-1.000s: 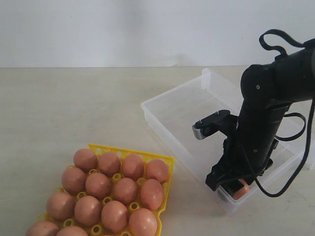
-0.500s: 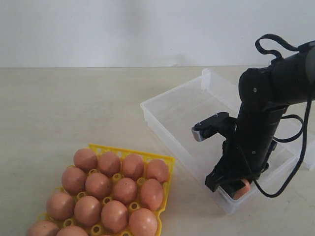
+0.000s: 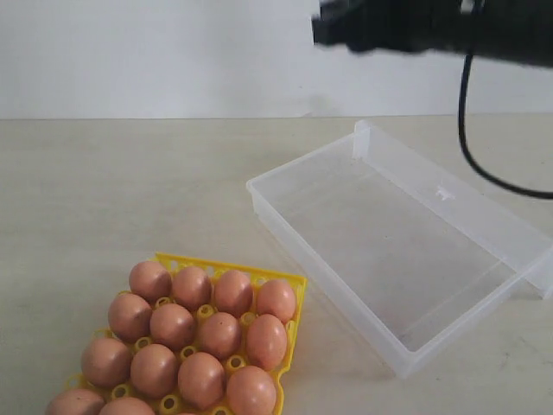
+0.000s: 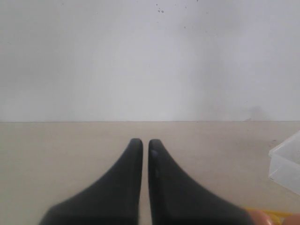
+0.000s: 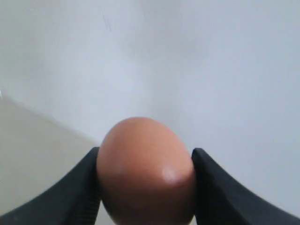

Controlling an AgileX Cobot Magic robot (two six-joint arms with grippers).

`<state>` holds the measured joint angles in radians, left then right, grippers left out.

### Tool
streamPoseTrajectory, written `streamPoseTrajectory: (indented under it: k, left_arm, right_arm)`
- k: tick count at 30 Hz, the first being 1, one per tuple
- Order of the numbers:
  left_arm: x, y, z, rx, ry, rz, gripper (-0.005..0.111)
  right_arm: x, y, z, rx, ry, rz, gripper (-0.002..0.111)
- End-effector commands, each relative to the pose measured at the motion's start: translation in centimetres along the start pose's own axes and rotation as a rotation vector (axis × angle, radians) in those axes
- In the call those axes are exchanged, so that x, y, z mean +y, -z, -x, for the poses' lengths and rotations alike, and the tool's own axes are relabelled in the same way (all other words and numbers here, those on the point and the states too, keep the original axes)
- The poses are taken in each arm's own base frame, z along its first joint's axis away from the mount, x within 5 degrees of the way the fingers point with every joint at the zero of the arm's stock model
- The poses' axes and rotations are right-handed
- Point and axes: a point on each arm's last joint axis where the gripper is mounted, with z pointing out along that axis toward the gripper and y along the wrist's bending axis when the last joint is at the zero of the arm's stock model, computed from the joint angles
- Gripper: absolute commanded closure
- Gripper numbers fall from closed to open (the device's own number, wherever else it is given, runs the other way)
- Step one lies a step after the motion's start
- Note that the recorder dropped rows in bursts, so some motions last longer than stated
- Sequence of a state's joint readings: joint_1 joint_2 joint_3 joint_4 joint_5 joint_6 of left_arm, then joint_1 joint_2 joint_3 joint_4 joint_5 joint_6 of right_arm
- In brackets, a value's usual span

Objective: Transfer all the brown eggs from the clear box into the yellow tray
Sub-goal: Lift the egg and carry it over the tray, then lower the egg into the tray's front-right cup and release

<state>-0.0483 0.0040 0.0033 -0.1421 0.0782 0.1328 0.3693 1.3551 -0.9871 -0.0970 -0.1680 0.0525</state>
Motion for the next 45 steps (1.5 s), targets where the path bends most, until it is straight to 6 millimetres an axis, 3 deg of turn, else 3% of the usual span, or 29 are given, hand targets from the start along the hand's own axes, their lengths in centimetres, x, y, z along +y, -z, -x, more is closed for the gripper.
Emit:
streamPoseTrajectory:
  k: [1,5,7,9,14,17,21,26,33,39,45]
  left_arm:
    - [0.0,0.0,0.2,-0.010,0.010,-0.007,0.103]
    - [0.0,0.0,0.2,-0.010,0.010,-0.007,0.103]
    - [0.0,0.0,0.2,-0.010,0.010,-0.007,0.103]
    - [0.0,0.0,0.2,-0.010,0.010,-0.007,0.103]
    - [0.0,0.0,0.2,-0.014,0.010,-0.007,0.103]
    - [0.0,0.0,0.2,-0.014,0.010,-0.007,0.103]
    - [0.0,0.0,0.2,-0.014,0.010,-0.007,0.103]
    - [0.0,0.0,0.2,-0.014,0.010,-0.007,0.103]
    - [0.0,0.0,0.2,-0.014,0.010,-0.007,0.103]
    - [0.0,0.0,0.2,-0.012,0.010,-0.007,0.103]
    - [0.0,0.0,0.2,-0.010,0.010,-0.007,0.103]
  right_arm:
    - [0.4,2.9,4.5,-0.304,0.119,0.002,0.108]
    - [0.7,2.9,2.5,-0.062,0.057,0.018,0.108]
    - [2.1,2.9,0.1,0.017,0.062,0.067,0.108]
    - [4.4,3.6,-2.3,-0.017,0.039,0.155,0.108]
    - [10.8,8.3,-9.5,-0.050,-0.159,0.453,0.108]
    - [12.9,11.2,-13.5,0.044,-0.227,0.552,0.108]
    - [14.4,12.6,-17.4,0.200,-0.233,0.573,0.108]
    - [16.3,12.6,-19.5,0.212,-0.197,0.630,0.108]
    - [17.2,11.3,-22.9,0.329,-0.151,0.586,0.108]
    - [18.5,10.0,-23.3,0.332,-0.177,0.582,0.108]
    - [18.5,10.0,-23.5,0.369,-0.166,0.575,0.108]
